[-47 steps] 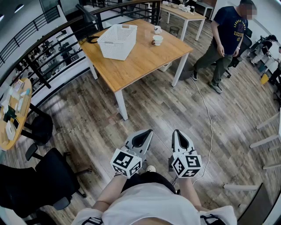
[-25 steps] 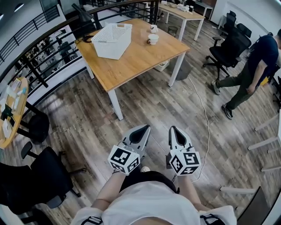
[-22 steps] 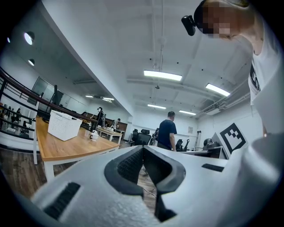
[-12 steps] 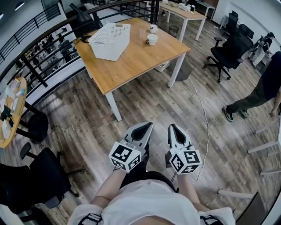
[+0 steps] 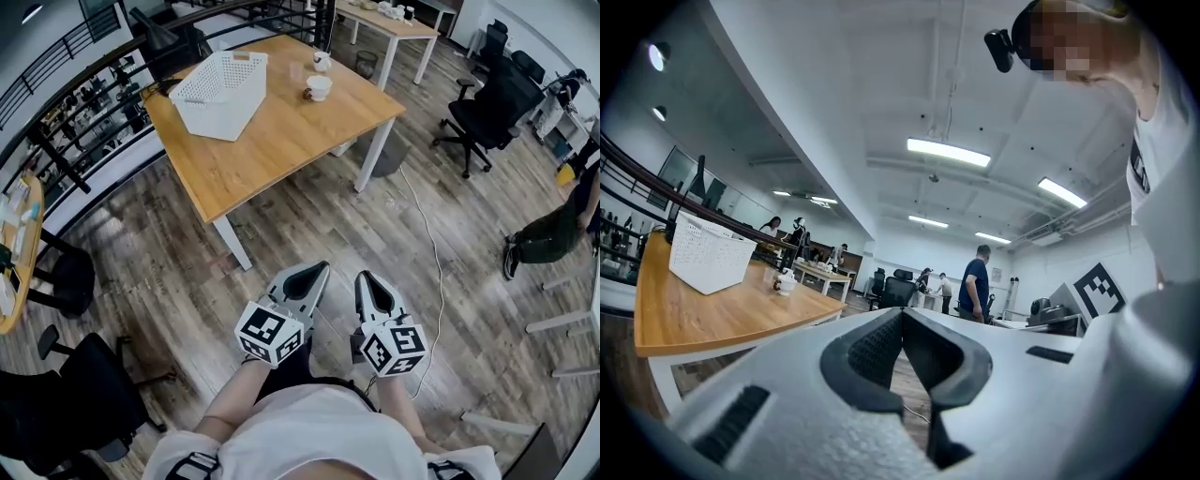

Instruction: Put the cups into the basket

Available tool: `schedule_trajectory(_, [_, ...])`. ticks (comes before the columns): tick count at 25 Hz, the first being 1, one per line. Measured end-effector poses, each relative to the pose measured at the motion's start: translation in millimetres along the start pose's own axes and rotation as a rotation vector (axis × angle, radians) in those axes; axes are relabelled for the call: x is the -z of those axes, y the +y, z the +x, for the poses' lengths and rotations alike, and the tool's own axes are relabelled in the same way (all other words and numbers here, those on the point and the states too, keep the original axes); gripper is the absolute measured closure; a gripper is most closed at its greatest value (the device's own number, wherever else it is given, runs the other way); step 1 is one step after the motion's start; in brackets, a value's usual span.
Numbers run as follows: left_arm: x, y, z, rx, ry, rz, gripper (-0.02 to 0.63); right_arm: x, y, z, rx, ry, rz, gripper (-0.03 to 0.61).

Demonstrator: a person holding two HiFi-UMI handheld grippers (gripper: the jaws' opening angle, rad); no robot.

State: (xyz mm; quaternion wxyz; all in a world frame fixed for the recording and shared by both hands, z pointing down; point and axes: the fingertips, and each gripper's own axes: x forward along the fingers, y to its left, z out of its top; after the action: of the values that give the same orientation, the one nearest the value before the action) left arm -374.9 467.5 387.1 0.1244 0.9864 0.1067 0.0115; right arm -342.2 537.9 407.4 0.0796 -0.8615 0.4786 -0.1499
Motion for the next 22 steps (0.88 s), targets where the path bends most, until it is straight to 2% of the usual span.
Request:
schedule_trajectory(14, [-19.6, 108.3, 132.7, 0.013, 0.05, -0.03, 0.604, -58.0, -73.7, 153.9, -0.026, 0.023, 0.01, 0.565])
schedule_trajectory(22, [-32.5, 174.4, 192.7, -0.009, 0.064, -0.031, 0.604, -79.1, -112.4, 246.2, -0.054, 0.051, 0.002, 0.565])
